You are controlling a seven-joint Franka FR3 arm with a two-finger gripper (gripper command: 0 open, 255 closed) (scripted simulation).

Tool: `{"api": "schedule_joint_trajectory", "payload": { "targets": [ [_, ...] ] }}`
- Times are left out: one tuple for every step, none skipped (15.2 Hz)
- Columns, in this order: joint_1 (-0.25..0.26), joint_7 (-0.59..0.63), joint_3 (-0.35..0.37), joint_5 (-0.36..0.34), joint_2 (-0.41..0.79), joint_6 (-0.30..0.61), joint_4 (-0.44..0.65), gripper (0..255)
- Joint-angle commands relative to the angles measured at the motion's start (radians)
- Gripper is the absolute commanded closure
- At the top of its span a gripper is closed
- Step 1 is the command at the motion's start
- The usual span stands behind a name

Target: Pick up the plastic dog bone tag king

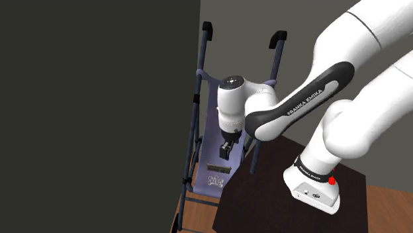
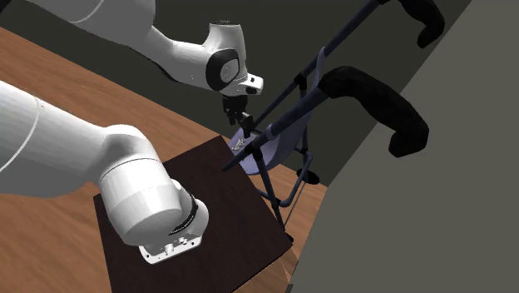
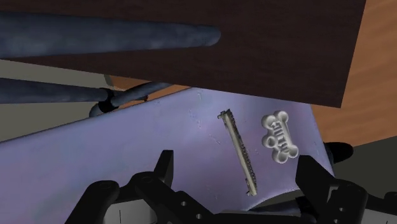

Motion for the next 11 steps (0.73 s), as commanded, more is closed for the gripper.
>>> {"api": "schedule_joint_trajectory", "payload": {
  "targets": [
    [-0.026,0.076,0.041,-0.063,0.101,0.078,0.013,0],
    [-0.042,0.125,0.059,-0.11,0.155,0.113,0.022,0],
    [-0.057,0.181,0.074,-0.169,0.211,0.145,0.033,0],
    [-0.069,0.244,0.083,-0.239,0.27,0.173,0.047,0],
    [-0.074,0.313,0.082,-0.317,0.33,0.195,0.065,0],
    [-0.07,0.384,0.072,-0.399,0.39,0.213,0.084,0],
    [-0.054,0.452,0.05,-0.477,0.448,0.227,0.107,0],
    [-0.03,0.515,0.023,-0.548,0.504,0.238,0.131,0],
    [0.002,0.57,-0.01,-0.609,0.557,0.249,0.156,0],
    [0.034,0.62,-0.042,-0.663,0.608,0.258,0.183,0],
    [0.042,0.621,-0.049,-0.664,0.61,0.26,0.184,0]
  ]
}}
